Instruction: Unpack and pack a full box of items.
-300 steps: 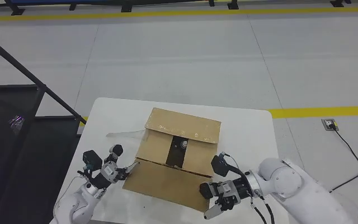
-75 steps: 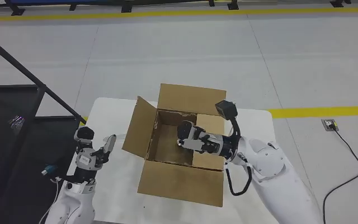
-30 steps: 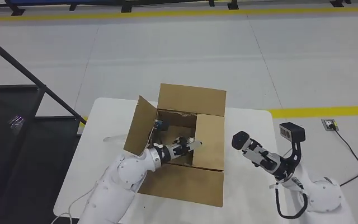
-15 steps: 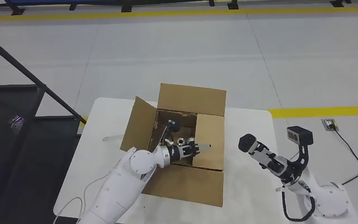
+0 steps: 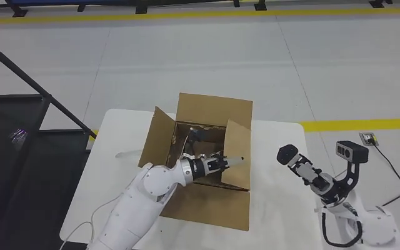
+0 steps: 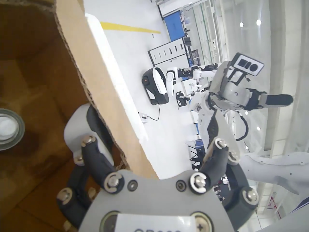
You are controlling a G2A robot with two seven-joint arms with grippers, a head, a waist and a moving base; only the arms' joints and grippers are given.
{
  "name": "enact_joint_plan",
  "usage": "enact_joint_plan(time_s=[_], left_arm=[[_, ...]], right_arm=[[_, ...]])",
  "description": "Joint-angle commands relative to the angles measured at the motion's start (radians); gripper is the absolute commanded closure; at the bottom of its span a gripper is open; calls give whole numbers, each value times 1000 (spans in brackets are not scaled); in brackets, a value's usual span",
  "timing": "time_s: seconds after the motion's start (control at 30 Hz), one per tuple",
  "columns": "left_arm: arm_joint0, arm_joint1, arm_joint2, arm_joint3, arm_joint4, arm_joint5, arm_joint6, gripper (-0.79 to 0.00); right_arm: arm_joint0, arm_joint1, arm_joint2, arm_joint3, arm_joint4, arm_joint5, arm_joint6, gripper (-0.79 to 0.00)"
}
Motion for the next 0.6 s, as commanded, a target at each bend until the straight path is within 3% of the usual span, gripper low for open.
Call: enact_joint_plan(time_s=[0.0, 0.2, 0.57], left_arm=[[-13, -8, 17, -7, 5, 6, 28, -785], [-97, -54, 114, 46, -9, 13, 100, -785], [-284, -183, 313, 336, -89, 24, 110, -785]], right_arm=[[-11, 1, 18, 4, 9, -8, -23, -785], [-58, 5, 75, 21, 47, -41, -70, -785], [-152, 15, 189, 85, 147, -82, -99, -785]])
